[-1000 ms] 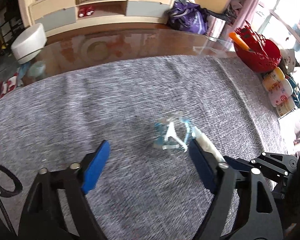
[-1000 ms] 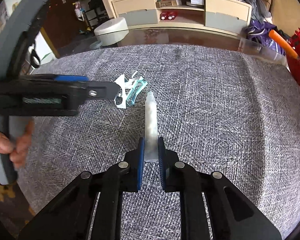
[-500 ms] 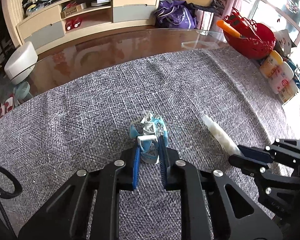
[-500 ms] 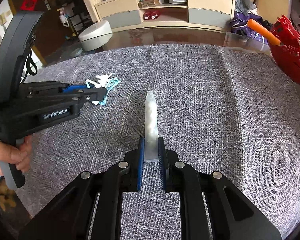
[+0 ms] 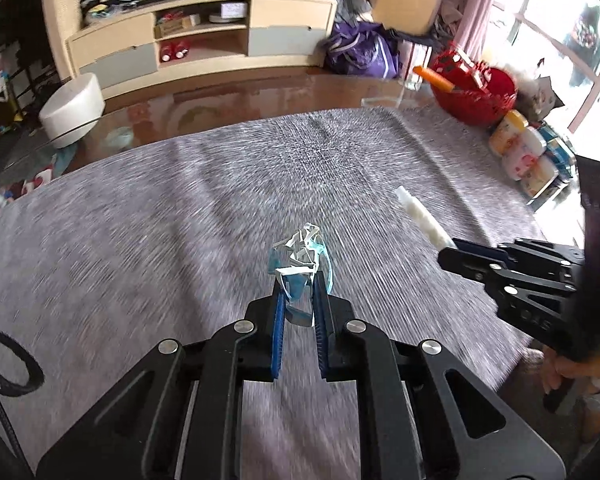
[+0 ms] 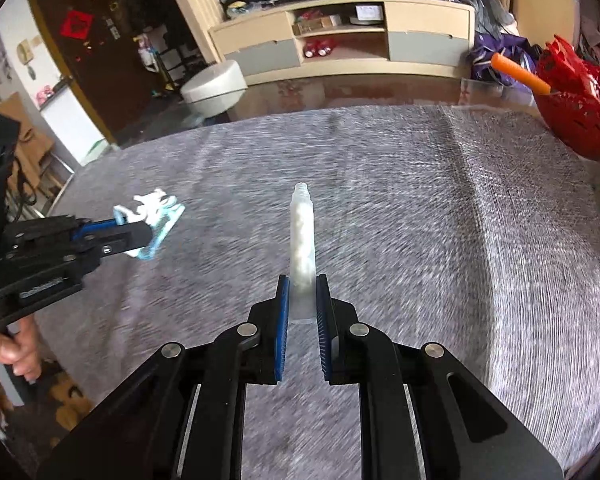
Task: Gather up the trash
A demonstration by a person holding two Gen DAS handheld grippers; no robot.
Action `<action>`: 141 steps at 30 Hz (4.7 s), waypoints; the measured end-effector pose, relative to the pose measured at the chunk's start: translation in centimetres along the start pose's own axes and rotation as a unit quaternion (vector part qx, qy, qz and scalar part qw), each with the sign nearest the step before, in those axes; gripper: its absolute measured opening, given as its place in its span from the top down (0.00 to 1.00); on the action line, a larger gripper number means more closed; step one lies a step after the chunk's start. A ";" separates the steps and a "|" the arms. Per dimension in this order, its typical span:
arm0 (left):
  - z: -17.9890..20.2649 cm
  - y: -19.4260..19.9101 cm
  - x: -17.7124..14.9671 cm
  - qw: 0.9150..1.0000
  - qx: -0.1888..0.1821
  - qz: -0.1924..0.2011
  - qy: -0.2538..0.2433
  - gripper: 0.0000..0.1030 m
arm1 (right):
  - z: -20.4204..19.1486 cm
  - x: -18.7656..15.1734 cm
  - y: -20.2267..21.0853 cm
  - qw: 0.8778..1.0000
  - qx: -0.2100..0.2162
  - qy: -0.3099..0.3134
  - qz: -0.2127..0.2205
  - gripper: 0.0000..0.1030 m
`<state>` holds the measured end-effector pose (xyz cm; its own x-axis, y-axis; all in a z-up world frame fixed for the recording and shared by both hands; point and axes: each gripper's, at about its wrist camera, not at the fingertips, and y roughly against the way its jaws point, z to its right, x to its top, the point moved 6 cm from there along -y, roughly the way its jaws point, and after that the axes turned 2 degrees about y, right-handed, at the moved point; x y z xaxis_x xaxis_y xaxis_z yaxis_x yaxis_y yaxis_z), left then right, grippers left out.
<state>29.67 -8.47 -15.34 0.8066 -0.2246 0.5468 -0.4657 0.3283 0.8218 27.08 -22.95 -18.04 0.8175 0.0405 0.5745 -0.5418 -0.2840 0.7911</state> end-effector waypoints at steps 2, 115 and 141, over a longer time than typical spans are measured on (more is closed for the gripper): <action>0.1 2.3 -1.1 1.000 -0.002 0.009 0.005 0.88 | -0.8 -0.7 1.3 1.000 0.000 -0.001 0.007 0.86; 5.9 31.2 -13.2 0.938 0.132 0.319 0.038 0.08 | -9.2 -9.3 30.2 0.934 -0.131 0.027 0.332 0.03; 5.5 31.7 -13.9 0.938 0.121 0.322 0.042 0.08 | -9.1 -9.3 29.9 0.935 -0.127 0.025 0.330 0.03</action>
<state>1.70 -0.02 4.00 0.3505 0.0253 0.9362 -0.9271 0.1511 0.3430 1.45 -23.07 2.17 0.2820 -0.0175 0.9593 -0.9592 -0.0260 0.2815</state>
